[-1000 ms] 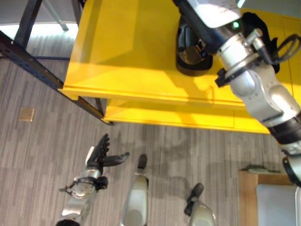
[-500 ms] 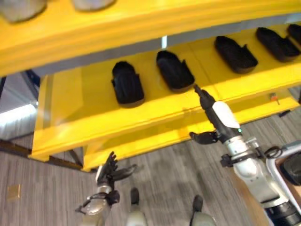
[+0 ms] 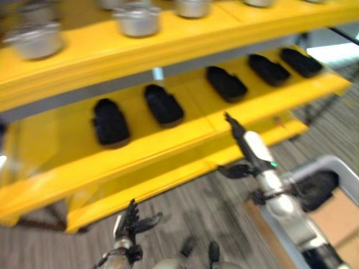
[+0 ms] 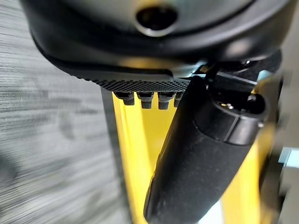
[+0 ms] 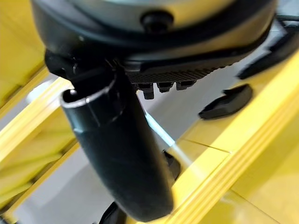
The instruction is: Move parts from the plastic box to the shelf.
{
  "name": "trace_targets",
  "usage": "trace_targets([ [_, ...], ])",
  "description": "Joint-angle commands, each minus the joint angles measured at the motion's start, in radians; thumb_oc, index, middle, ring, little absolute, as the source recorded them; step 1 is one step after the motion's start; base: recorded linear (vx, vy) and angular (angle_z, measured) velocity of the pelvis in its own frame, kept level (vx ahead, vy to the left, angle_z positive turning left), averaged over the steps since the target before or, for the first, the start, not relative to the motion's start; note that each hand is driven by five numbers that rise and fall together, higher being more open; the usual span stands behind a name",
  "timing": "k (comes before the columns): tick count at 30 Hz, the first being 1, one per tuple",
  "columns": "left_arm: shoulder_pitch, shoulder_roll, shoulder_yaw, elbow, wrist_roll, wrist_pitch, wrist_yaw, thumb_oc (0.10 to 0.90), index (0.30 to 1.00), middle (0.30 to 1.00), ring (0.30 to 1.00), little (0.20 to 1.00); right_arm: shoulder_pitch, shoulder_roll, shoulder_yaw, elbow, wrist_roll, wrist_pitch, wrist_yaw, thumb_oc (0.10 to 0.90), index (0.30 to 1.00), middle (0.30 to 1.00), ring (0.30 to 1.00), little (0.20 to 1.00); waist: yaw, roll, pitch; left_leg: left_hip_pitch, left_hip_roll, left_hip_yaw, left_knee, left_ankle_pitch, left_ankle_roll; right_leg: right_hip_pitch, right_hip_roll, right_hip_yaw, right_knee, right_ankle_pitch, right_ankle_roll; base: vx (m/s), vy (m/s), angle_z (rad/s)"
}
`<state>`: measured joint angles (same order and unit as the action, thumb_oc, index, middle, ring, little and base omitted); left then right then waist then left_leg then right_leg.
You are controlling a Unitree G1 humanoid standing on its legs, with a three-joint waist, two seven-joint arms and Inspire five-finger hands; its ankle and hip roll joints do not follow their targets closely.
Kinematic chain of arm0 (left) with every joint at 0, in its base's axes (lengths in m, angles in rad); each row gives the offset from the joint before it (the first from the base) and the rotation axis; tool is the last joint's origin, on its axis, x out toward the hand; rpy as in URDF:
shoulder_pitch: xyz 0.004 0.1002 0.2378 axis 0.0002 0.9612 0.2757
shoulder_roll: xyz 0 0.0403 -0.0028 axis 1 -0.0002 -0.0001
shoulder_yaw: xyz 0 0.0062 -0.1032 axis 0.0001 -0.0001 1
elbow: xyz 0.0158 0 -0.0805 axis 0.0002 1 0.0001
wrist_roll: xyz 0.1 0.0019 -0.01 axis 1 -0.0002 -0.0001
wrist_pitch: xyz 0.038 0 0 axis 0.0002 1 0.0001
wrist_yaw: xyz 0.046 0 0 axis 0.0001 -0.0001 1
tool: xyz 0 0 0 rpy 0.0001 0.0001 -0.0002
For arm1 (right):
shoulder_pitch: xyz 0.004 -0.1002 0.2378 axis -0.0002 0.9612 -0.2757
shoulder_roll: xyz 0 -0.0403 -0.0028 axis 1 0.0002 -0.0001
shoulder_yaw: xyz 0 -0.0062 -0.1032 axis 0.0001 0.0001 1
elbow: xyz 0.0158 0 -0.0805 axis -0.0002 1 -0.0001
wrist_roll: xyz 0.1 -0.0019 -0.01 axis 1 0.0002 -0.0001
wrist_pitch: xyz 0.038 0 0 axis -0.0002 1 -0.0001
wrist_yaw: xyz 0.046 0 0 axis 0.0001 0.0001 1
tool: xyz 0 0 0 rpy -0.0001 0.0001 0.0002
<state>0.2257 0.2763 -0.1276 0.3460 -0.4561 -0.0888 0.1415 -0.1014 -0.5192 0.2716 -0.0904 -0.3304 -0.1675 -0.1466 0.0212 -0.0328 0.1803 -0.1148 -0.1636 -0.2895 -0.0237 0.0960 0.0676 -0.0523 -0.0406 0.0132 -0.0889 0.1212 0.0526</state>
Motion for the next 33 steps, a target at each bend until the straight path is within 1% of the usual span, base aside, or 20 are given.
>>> trace_targets([
  [1,-0.076,0.05,0.007,-0.064,0.027,-0.103,-0.017,0.9,1.0,1.0,1.0,1.0,-0.077,-0.027,-0.099,-0.074,0.077,-0.068,-0.025,0.9,1.0,1.0,1.0,1.0,0.014,0.008,-0.071,0.009,0.063,0.079,-0.028,0.02,-0.055,0.045,0.021,-0.069,0.028,-0.075,0.015,0.11,0.146,-0.15],
  [6,-0.078,0.062,-0.006,-0.079,0.029,-0.099,-0.02,0.9,1.0,1.0,1.0,1.0,-0.064,-0.012,-0.079,-0.079,0.098,-0.064,0.004,0.9,1.0,1.0,1.0,1.0,0.0,0.005,-0.081,0.051,0.067,0.138,-0.056,0.003,-0.029,0.041,0.02,-0.002,0.049,-0.079,0.023,0.06,0.105,-0.5],
  [7,-0.079,0.069,-0.008,-0.088,0.031,-0.096,-0.019,0.9,1.0,1.0,1.0,1.0,-0.073,-0.005,-0.06,-0.072,0.101,-0.062,0.011,0.9,1.0,1.0,1.0,1.0,-0.008,0.004,-0.085,0.065,0.067,0.172,-0.046,-0.023,-0.011,0.038,0.02,0.039,0.054,-0.075,0.033,0.08,0.111,-0.22],
  [10,-0.076,0.073,-0.004,-0.093,0.033,-0.095,-0.019,0.9,1.0,1.0,1.0,1.0,-0.085,0.002,-0.046,-0.063,0.105,-0.06,0.016,0.9,1.0,1.0,1.0,1.0,-0.003,0.002,-0.079,0.068,0.068,0.2,-0.017,-0.048,-0.002,0.031,0.023,0.073,0.073,-0.076,0.038,0.06,0.08,-0.5],
  [12,-0.077,0.081,0.006,-0.094,0.035,-0.093,-0.013,0.9,1.0,1.0,1.0,1.0,-0.089,0.012,-0.035,-0.065,0.113,-0.06,0.026,0.9,1.0,1.0,1.0,1.0,-0.01,0.0,-0.063,0.078,0.073,0.235,0.019,-0.087,0.013,0.006,0.031,0.104,0.138,-0.091,0.047,0.05,0.076,-0.52],
  [14,-0.083,0.087,0.009,-0.093,0.038,-0.094,-0.007,0.9,1.0,1.0,1.0,1.0,-0.103,0.016,-0.024,-0.061,0.109,-0.061,0.026,0.9,1.0,1.0,1.0,1.0,-0.006,0.0,-0.047,0.072,0.079,0.25,0.036,-0.097,0.019,-0.021,0.035,0.098,0.188,-0.101,0.053,-0.04,0.039,-0.68],
  [16,-0.09,0.099,0.018,-0.095,0.046,-0.096,-0.002,0.9,1.0,1.0,1.0,1.0,-0.127,0.026,-0.002,-0.051,0.1,-0.061,0.029,0.9,1.0,1.0,1.0,1.0,0.008,-0.001,-0.024,0.068,0.09,0.288,0.054,-0.117,0.025,-0.074,0.015,0.035,0.278,-0.113,0.073,-0.04,0.034,-0.86],
  [17,-0.08,0.103,0.032,-0.104,0.045,-0.094,0.0,0.9,1.0,1.0,1.0,1.0,-0.156,0.048,0.028,-0.023,0.094,-0.054,0.03,0.9,1.0,1.0,1.0,1.0,0.034,0.01,-0.011,0.095,0.115,0.344,0.045,-0.136,0.016,-0.089,-0.084,-0.13,0.28,-0.089,0.087,0.0,0.011,-1.06],
  [18,-0.081,0.103,0.033,-0.105,0.045,-0.094,-0.001,0.9,1.0,1.0,1.0,1.0,-0.158,0.049,0.029,-0.022,0.094,-0.055,0.029,0.9,1.0,1.0,1.0,1.0,0.033,0.01,-0.011,0.093,0.115,0.344,0.044,-0.132,0.016,-0.09,-0.083,-0.13,0.275,-0.084,0.087,0.04,-0.046,-1.77],
  [19,-0.066,0.097,0.043,-0.107,0.039,-0.096,-0.007,0.9,1.0,1.0,1.0,1.0,-0.19,0.062,0.05,-0.001,0.09,-0.048,0.029,0.9,1.0,1.0,1.0,1.0,0.042,0.017,-0.009,0.117,0.145,0.398,0.021,-0.138,0.002,-0.116,-0.169,-0.234,0.228,-0.024,0.09,0.04,-0.072,-1.71],
  [21,-0.063,0.095,0.052,-0.118,0.03,-0.1,-0.014,0.9,1.0,1.0,1.0,1.0,-0.232,0.071,0.065,0.01,0.077,-0.041,0.024,0.9,1.0,1.0,1.0,1.0,0.05,0.02,0.006,0.145,0.169,0.445,-0.002,-0.141,-0.014,-0.156,-0.253,-0.31,0.145,0.075,0.122,0.07,-0.091,-1.1],
  [22,-0.064,0.095,0.054,-0.118,0.03,-0.099,-0.014,0.9,1.0,1.0,1.0,1.0,-0.234,0.071,0.066,0.012,0.077,-0.041,0.023,0.9,1.0,1.0,1.0,1.0,0.053,0.022,0.009,0.151,0.169,0.448,-0.005,-0.142,-0.014,-0.148,-0.249,-0.308,0.132,0.084,0.124,0.1,-0.07,-0.78],
  [24,-0.064,0.095,0.06,-0.123,0.028,-0.101,-0.011,0.9,1.0,1.0,1.0,1.0,-0.246,0.078,0.067,0.018,0.054,-0.028,0.011,0.9,1.0,1.0,1.0,1.0,0.057,0.013,0.012,0.176,0.175,0.468,-0.013,-0.154,-0.024,-0.148,-0.297,-0.35,0.089,0.143,0.153,0.2,-0.165,-0.66],
  [26,-0.08,0.079,0.059,-0.105,0.036,-0.092,-0.007,0.9,1.0,1.0,1.0,1.0,-0.183,0.063,0.021,0.014,0.03,-0.012,0.008,0.9,1.0,1.0,1.0,1.0,0.037,-0.021,-0.026,0.224,0.185,0.452,-0.035,-0.184,-0.053,-0.078,-0.272,-0.364,0.03,0.129,0.158,0.37,-0.328,-0.08],
  [27,-0.081,0.079,0.059,-0.104,0.037,-0.092,-0.007,0.9,1.0,1.0,1.0,1.0,-0.182,0.063,0.02,0.013,0.03,-0.012,0.008,0.9,1.0,1.0,1.0,1.0,0.035,-0.024,-0.028,0.22,0.183,0.45,-0.036,-0.181,-0.053,-0.08,-0.274,-0.365,0.028,0.131,0.157,0.35,-0.346,0.42],
  [28,-0.087,0.073,0.062,-0.101,0.033,-0.092,-0.001,0.9,1.0,1.0,1.0,1.0,-0.148,0.041,-0.011,0.001,0.026,-0.013,-0.004,0.9,1.0,1.0,1.0,1.0,0.019,-0.024,-0.039,0.23,0.223,0.432,-0.016,-0.19,-0.077,-0.07,-0.25,-0.37,0.058,0.107,0.145,0.17,-0.204,0.58],
  [29,-0.088,0.074,0.062,-0.101,0.033,-0.092,-0.001,0.9,1.0,1.0,1.0,1.0,-0.147,0.041,-0.012,0.0,0.026,-0.012,-0.003,0.9,1.0,1.0,1.0,1.0,0.016,-0.027,-0.041,0.225,0.221,0.43,-0.016,-0.187,-0.077,-0.073,-0.253,-0.372,0.058,0.109,0.144,0.28,-0.335,0.52],
  [31,-0.089,0.075,0.07,-0.1,0.033,-0.095,0.0,0.9,1.0,1.0,1.0,1.0,-0.121,0.024,-0.026,0.003,0.036,-0.016,0.0,0.9,1.0,1.0,1.0,1.0,0.001,-0.024,-0.048,0.235,0.267,0.422,0.009,-0.193,-0.094,-0.068,-0.219,-0.371,0.082,0.067,0.122,0.22,-0.31,0.32],
  [32,-0.088,0.07,0.073,-0.094,0.033,-0.096,0.001,0.9,1.0,1.0,1.0,1.0,-0.103,0.013,-0.03,0.009,0.04,-0.022,0.004,0.9,1.0,1.0,1.0,1.0,-0.009,-0.013,-0.051,0.235,0.31,0.425,0.035,-0.169,-0.11,-0.061,-0.18,-0.372,0.092,0.035,0.103,0.18,-0.272,0.03],
  [33,-0.088,0.07,0.073,-0.094,0.033,-0.096,0.001,0.9,1.0,1.0,1.0,1.0,-0.103,0.013,-0.03,0.008,0.04,-0.022,0.004,0.9,1.0,1.0,1.0,1.0,-0.008,-0.012,-0.052,0.234,0.312,0.425,0.036,-0.17,-0.111,-0.062,-0.178,-0.372,0.092,0.035,0.102,0.19,-0.302,-0.12],
])
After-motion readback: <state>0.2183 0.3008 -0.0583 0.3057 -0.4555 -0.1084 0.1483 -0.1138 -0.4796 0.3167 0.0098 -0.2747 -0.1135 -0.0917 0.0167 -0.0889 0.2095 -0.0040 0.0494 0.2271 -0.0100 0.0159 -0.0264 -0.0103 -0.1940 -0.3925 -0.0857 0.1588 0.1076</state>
